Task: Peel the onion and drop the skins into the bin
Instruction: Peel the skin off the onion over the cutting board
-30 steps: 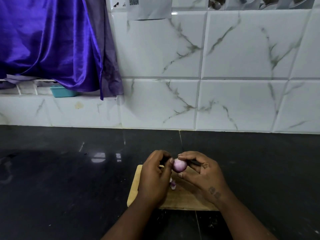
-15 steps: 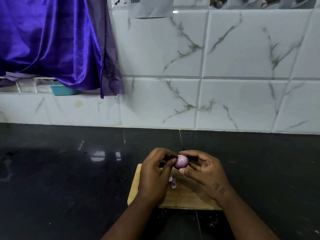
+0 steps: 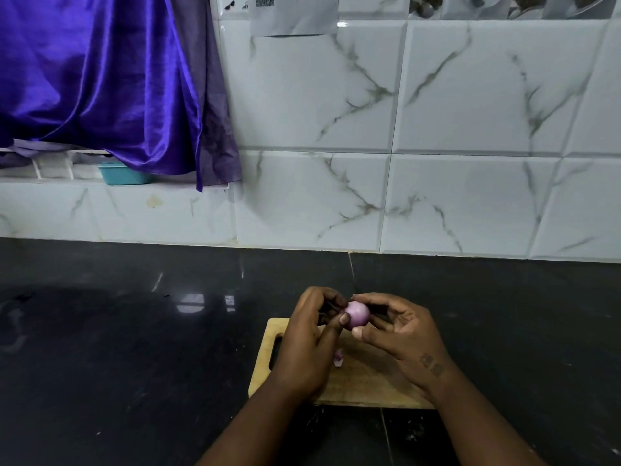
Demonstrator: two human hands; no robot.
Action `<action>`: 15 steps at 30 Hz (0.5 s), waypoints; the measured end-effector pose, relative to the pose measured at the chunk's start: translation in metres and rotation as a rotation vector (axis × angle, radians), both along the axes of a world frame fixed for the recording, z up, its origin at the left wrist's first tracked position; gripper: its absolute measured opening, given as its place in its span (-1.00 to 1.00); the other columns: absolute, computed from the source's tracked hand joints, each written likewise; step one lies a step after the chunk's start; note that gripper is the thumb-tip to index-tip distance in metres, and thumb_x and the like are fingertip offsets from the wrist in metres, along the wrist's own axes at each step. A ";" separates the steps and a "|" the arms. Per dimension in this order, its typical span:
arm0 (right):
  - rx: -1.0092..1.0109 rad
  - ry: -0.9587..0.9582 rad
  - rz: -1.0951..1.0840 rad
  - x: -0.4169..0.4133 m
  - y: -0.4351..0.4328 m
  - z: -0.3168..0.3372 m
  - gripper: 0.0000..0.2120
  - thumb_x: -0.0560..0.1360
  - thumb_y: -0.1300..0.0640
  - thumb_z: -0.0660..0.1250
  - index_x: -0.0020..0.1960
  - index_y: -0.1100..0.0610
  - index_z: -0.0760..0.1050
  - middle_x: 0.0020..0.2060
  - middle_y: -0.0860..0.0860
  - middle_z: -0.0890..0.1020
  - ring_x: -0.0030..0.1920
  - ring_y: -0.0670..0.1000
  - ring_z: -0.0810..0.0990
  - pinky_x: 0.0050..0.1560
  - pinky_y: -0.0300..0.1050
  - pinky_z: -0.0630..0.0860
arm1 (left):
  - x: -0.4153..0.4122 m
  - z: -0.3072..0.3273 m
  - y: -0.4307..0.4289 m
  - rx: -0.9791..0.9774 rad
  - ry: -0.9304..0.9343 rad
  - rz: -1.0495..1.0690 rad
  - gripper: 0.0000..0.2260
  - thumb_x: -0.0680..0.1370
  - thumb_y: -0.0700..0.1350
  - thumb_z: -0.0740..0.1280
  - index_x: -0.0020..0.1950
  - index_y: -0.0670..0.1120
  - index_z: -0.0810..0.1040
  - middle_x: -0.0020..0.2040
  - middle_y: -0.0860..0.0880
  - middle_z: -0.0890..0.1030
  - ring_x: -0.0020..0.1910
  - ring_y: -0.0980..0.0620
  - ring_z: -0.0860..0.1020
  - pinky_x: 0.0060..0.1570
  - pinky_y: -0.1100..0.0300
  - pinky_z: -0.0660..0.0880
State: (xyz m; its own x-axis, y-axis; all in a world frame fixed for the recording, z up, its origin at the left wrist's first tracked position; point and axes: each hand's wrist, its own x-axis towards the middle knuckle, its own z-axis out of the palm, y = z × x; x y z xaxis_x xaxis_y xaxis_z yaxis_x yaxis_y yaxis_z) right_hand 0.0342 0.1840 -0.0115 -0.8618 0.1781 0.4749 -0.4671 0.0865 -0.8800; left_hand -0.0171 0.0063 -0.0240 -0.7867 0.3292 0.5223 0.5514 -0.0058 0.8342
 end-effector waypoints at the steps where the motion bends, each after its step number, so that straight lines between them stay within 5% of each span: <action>1: -0.001 -0.002 0.001 0.000 0.000 0.000 -0.54 0.32 0.51 0.57 0.16 0.21 0.69 0.10 0.10 0.78 0.16 0.06 0.75 0.14 -0.20 0.65 | 0.000 0.001 0.000 0.003 0.004 0.001 -0.78 0.67 -0.20 0.36 0.06 0.16 0.55 0.10 0.16 0.56 -0.13 -0.08 0.60 -0.31 -0.02 0.70; 4: -0.013 -0.011 0.002 0.000 -0.001 0.000 -0.55 0.32 0.48 0.58 0.17 0.22 0.69 0.10 0.11 0.78 0.16 0.06 0.75 0.16 -0.18 0.66 | -0.002 0.000 0.000 0.012 0.002 0.015 -0.80 0.66 -0.19 0.37 0.01 0.14 0.53 0.07 0.08 0.57 -0.15 -0.16 0.60 -0.26 -0.22 0.70; 8: 0.001 -0.033 0.000 0.001 0.001 0.001 -0.55 0.33 0.45 0.58 0.18 0.18 0.69 0.10 0.09 0.78 0.17 0.07 0.75 0.21 -0.09 0.66 | 0.000 0.001 -0.001 0.005 -0.018 0.000 -0.76 0.66 -0.11 0.38 0.22 0.23 0.57 0.16 0.15 0.60 -0.06 -0.11 0.64 -0.03 -0.28 0.70; 15: -0.008 -0.067 -0.016 0.001 0.001 0.003 -0.61 0.39 0.38 0.56 0.18 0.12 0.71 0.09 0.09 0.79 0.15 0.10 0.75 0.26 0.10 0.63 | 0.001 0.003 -0.002 0.102 -0.076 -0.016 -0.81 0.68 -0.22 0.37 0.03 0.09 0.59 0.08 -0.10 0.61 -0.23 -0.18 0.58 -0.29 -0.35 0.68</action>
